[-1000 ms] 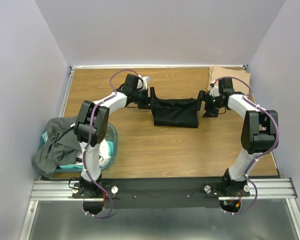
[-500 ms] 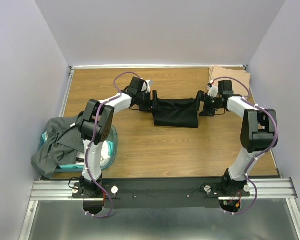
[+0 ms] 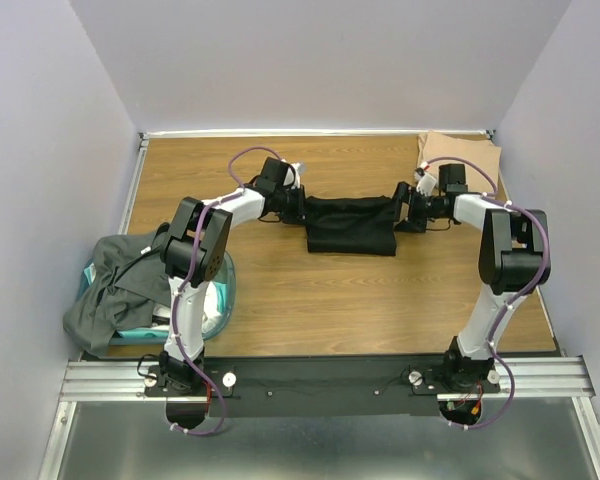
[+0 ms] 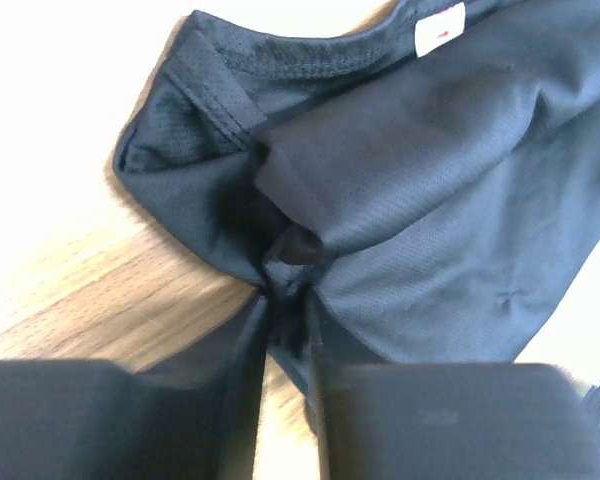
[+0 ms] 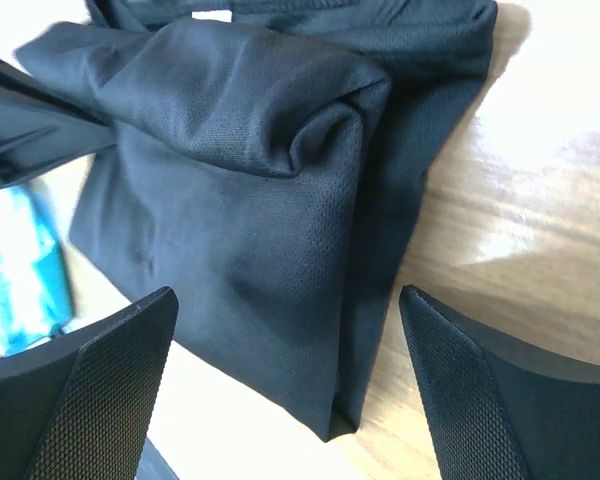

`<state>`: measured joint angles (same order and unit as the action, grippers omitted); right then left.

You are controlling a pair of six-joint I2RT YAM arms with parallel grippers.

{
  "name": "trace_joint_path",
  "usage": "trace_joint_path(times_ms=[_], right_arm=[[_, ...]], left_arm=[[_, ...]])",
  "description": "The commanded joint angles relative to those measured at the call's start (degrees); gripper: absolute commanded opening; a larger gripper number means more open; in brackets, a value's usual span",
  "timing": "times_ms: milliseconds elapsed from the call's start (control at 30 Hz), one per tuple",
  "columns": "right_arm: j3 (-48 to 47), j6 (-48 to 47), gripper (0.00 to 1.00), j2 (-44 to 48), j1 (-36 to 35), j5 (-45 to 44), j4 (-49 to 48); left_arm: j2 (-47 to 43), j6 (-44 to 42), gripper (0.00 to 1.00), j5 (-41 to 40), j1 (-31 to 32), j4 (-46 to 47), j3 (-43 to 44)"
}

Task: Fold and stack the t-shirts
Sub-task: Fold the tshirt, then neatly place the folded tshirt to the corner

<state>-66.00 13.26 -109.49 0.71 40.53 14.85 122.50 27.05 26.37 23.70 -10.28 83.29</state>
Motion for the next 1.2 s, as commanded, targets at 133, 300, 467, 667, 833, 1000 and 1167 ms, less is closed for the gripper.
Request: trace_joint_path(times_ms=[133, 300, 467, 667, 833, 1000, 1167], right_arm=[[1.57, -2.27, 0.97, -8.19, 0.52, 2.88, -1.76], [1.92, -2.53, 0.96, -11.18, 0.17, 2.97, -2.46], [1.22, -2.36, 0.93, -12.76, -2.01, 2.62, -2.99], [-0.45, -1.57, 0.81, -14.43, -4.75, 1.22, -3.16], [-0.89, -0.51, 0.62, -13.29, -5.37, -3.08, -2.99], [-1.06, 0.71, 0.44, -11.01, -5.37, -7.13, -2.9], [-2.47, 1.69, 0.02, -9.08, -5.37, -9.24, -2.29]], left_arm=[[2.4, -1.21, 0.08, -1.15, 0.29, -1.32, -4.71], [2.66, -1.21, 0.07, -0.62, 0.29, -0.88, -5.85], [2.66, -1.03, 0.03, 0.0, 0.29, -0.35, -6.56], [2.57, -0.86, 0.03, 0.79, 0.29, 0.7, -7.0], [2.48, -0.59, 0.03, 0.96, 0.29, 1.05, -7.0], [1.87, -0.68, 0.11, 1.49, 0.29, 1.32, -6.65], [-0.41, -0.68, 0.43, 1.32, 0.2, 1.14, -5.86]])
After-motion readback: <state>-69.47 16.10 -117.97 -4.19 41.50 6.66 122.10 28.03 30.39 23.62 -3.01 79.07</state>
